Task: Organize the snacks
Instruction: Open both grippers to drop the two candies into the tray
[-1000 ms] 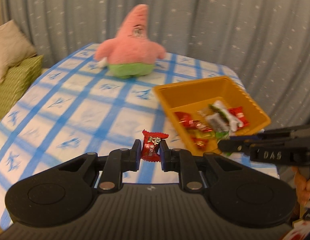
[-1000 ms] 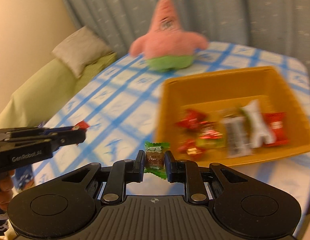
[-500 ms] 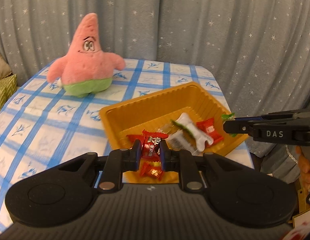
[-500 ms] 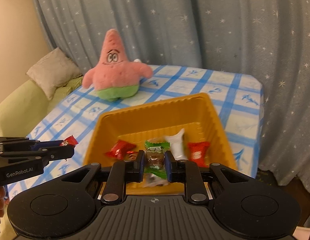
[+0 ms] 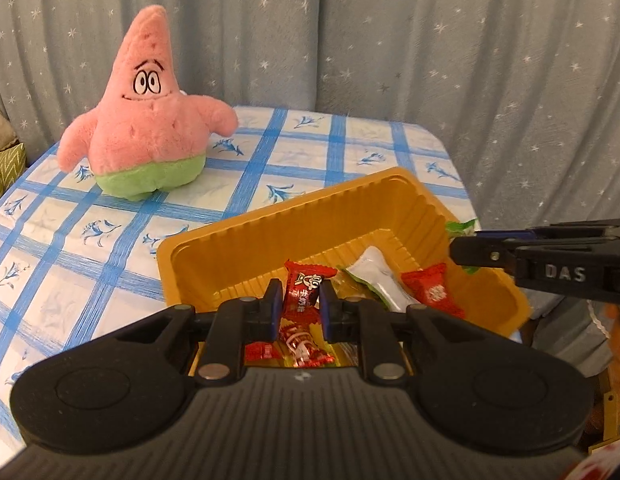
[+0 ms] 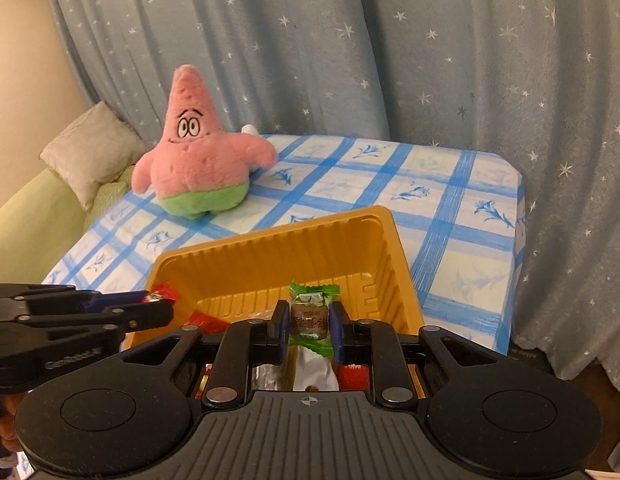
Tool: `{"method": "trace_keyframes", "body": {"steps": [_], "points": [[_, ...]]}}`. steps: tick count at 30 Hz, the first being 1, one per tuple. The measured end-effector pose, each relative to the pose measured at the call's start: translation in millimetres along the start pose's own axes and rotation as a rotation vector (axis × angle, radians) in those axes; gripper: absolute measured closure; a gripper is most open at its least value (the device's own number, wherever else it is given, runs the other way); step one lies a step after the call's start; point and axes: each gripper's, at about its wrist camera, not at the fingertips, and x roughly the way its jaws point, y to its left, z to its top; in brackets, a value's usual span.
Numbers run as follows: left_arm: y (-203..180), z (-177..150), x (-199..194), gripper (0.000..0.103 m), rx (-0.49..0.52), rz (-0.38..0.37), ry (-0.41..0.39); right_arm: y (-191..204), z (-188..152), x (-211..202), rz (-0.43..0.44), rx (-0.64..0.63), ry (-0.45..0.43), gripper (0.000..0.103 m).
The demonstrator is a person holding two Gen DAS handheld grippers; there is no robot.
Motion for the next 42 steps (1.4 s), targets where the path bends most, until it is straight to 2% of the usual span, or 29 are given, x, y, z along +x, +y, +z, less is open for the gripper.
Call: {"method": "trace_keyframes", "body": {"steps": [15,17,20,36,42], "points": [[7,14,49,0.085,-0.011,0.035,0.048,-15,7,14,0.001,0.027,0.007,0.082],[8,15,51,0.081,-0.018,0.034,0.050,-17,8,15,0.001,0.031,0.008,0.082],[8,14,50,0.073,-0.016,0.033,0.043,-20,9,16,0.004,0.038,0.006,0.082],[22,1,25,0.067,-0.079,0.034,0.053,-30,20,38,0.003,0.036,0.018,0.081],[27,-1,14,0.064,-0.105,0.058,0.043,-30,26,44,0.017,0.034,-0.013,0.081]]}}
